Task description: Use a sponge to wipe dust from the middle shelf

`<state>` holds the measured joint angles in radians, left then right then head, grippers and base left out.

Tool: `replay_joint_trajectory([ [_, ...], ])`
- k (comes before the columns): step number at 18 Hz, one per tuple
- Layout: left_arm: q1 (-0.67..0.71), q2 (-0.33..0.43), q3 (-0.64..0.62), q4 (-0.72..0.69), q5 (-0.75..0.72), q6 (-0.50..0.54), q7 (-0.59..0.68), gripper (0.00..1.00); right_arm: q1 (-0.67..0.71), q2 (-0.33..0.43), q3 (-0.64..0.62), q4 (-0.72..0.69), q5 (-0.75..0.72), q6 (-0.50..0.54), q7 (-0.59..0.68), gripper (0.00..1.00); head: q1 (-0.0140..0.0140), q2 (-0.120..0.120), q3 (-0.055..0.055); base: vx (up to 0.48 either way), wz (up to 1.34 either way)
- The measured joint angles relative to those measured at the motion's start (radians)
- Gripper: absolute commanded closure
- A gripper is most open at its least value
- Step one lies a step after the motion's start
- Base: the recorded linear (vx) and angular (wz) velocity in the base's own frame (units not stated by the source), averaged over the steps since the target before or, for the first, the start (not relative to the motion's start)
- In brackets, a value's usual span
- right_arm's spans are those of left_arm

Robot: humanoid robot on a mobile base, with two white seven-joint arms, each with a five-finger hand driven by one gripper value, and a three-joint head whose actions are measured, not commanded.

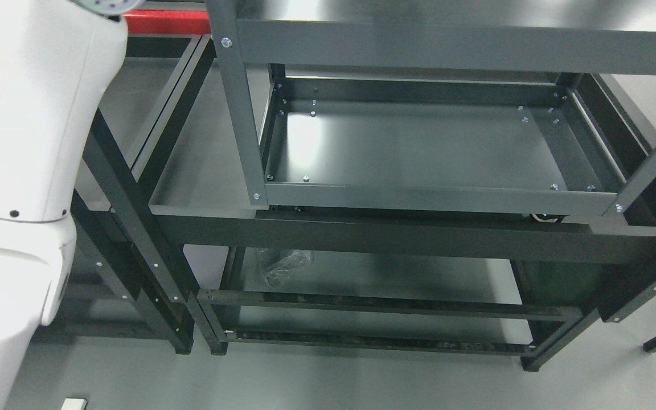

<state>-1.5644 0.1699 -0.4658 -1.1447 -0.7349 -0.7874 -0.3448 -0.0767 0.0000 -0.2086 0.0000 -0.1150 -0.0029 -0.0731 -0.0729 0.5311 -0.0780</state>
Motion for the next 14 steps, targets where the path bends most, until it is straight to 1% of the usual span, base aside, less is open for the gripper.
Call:
replay_joint_trajectory([
  [3, -0.075, -0.042, -0.087, 0.058, 0.025, 0.091, 0.098, 1.0, 0.0, 0.0, 0.0, 0.0, 0.0, 0.0, -0.001, 0.0, 0.0, 0.0, 0.0, 0.0, 0.0],
  [6, -0.135, -0.075, -0.208, 0.102, 0.119, 0.216, 0.134, 1.0, 0.0, 0.0, 0.0, 0.0, 0.0, 0.0, -0.002, 0.0, 0.0, 0.0, 0.0, 0.0, 0.0],
  [7, -0.157, -0.087, -0.266, 0.116, 0.159, 0.254, 0.143, 1.0, 0.0, 0.0, 0.0, 0.0, 0.0, 0.0, -0.003, 0.0, 0.0, 0.0, 0.0, 0.0, 0.0],
  [9, -0.182, -0.1, -0.345, 0.132, 0.209, 0.292, 0.174, 1.0, 0.0, 0.0, 0.0, 0.0, 0.0, 0.0, -0.004, 0.0, 0.0, 0.0, 0.0, 0.0, 0.0],
  [10, -0.199, -0.108, -0.396, 0.14, 0.236, 0.308, 0.21, 1.0, 0.0, 0.0, 0.0, 0.0, 0.0, 0.0, -0.004, 0.0, 0.0, 0.0, 0.0, 0.0, 0.0],
  [14, -0.239, -0.127, -0.556, 0.146, 0.282, 0.33, 0.288, 1.0, 0.0, 0.0, 0.0, 0.0, 0.0, 0.0, -0.003, 0.0, 0.0, 0.0, 0.0, 0.0, 0.0],
])
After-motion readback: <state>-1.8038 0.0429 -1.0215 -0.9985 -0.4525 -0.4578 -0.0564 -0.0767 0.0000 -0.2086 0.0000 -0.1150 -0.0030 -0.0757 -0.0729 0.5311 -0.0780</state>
